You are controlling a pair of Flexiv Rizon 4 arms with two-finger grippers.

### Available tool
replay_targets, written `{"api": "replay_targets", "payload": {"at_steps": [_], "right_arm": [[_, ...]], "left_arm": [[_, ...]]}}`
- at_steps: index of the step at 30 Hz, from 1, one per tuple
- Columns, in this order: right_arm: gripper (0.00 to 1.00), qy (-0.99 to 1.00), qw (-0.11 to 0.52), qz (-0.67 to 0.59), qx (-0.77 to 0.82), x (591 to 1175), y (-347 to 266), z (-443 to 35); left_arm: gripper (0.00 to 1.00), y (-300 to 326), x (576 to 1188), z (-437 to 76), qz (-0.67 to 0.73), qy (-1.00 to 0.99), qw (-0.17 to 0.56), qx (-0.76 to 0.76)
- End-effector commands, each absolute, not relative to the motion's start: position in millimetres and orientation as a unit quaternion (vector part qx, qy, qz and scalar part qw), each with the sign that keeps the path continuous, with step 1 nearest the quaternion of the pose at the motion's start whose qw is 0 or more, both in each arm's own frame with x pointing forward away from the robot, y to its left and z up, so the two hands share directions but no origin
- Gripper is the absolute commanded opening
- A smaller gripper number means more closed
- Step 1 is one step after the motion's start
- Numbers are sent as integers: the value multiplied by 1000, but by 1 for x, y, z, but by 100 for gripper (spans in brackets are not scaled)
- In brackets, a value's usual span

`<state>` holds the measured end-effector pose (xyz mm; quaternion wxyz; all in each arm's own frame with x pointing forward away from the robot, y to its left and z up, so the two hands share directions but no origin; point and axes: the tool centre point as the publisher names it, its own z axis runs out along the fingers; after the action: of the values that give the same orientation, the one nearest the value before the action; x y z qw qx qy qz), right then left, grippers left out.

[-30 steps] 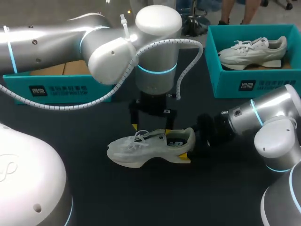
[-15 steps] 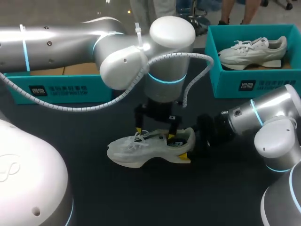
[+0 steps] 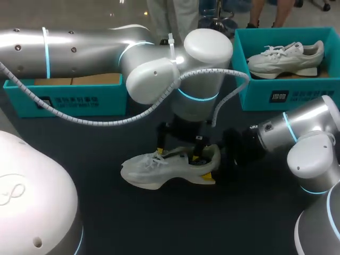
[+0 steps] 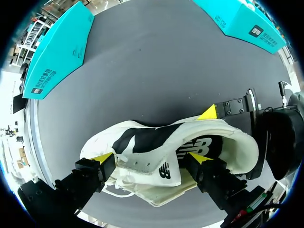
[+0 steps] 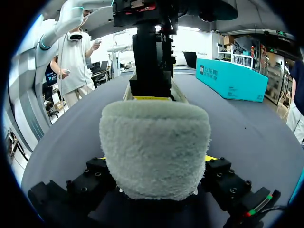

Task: Take the shoe out of the shoebox, open the shoe tongue, remove and reinsert the insole, then place the shoe into the shoebox

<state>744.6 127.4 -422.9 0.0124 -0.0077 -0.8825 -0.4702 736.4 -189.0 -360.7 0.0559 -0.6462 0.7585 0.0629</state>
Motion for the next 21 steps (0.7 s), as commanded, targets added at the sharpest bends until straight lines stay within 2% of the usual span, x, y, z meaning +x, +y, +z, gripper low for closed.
{"api": "replay_targets", "payload": {"at_steps": [1, 7, 18, 19, 20, 21], "right_arm": [[0, -884, 12, -468, -8, 744, 131, -424], [0, -884, 12, -468, -8, 744, 131, -424], [0, -884, 12, -468, -8, 744, 131, -424], [0, -884, 12, -468, -8, 744, 131, -424], [0, -884, 12, -468, -8, 744, 131, -424], [0, -884, 12, -468, -8, 744, 131, -424]], "left_arm": [[100, -184, 735, -358, 68, 752, 66, -652], [100, -171, 731, -350, 73, 735, 83, -669], [100, -152, 727, -338, 73, 705, 59, -703], [96, -151, 727, -338, 70, 703, 52, -706], [79, -150, 727, -337, 67, 701, 46, -709], [71, -150, 727, -337, 67, 701, 39, -709]]}}
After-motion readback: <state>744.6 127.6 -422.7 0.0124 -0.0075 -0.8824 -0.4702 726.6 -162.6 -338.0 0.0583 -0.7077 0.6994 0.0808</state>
